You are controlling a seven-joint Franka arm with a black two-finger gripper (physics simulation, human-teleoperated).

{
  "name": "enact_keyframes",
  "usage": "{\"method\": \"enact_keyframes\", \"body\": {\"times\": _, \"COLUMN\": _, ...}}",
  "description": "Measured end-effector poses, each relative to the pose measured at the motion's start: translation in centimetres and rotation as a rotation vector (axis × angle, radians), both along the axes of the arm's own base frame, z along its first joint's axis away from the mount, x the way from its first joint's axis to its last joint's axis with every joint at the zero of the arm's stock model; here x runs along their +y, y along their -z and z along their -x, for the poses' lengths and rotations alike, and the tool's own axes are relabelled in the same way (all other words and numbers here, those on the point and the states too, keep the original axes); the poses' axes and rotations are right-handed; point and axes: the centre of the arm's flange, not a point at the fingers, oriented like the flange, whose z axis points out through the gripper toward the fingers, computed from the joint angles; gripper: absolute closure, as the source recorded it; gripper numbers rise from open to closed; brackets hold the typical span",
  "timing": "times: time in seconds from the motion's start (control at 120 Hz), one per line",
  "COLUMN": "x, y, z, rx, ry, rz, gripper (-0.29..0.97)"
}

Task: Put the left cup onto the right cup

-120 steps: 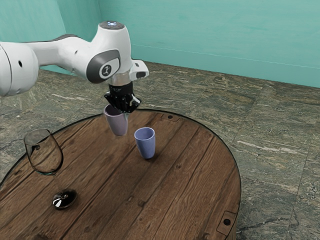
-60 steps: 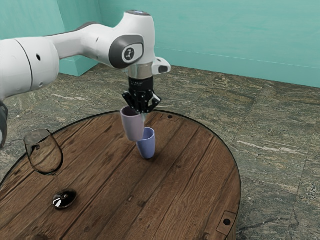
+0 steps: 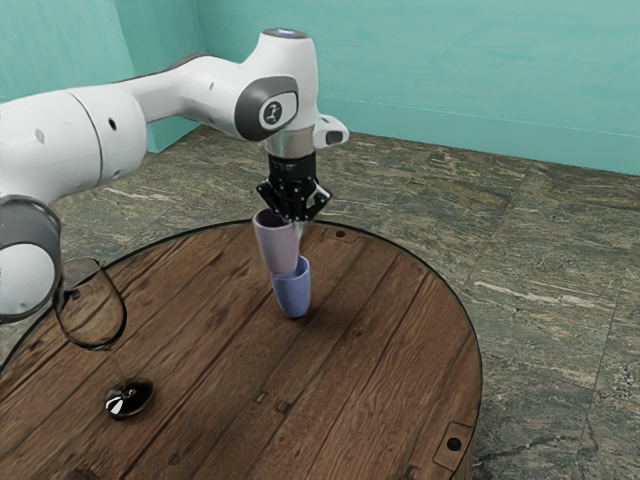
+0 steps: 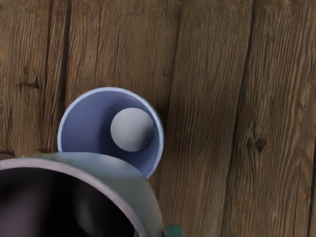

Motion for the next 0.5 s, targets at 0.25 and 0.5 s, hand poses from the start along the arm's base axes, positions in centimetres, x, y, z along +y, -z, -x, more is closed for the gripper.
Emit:
{"method": "enact_keyframes", "body": {"times": 0.25, "x": 1.2, "y": 1.4, "z": -2.7, "rx": -0.044, "ry": 0.011, "rz": 0.010, "gripper": 0.78}}
{"method": "enact_keyframes", "body": {"times": 0.5, "x": 2.0, "y": 2.5, "z": -2.9, "rx": -0.038, "ry": 0.020, "rz": 0.019, "gripper": 0.78}}
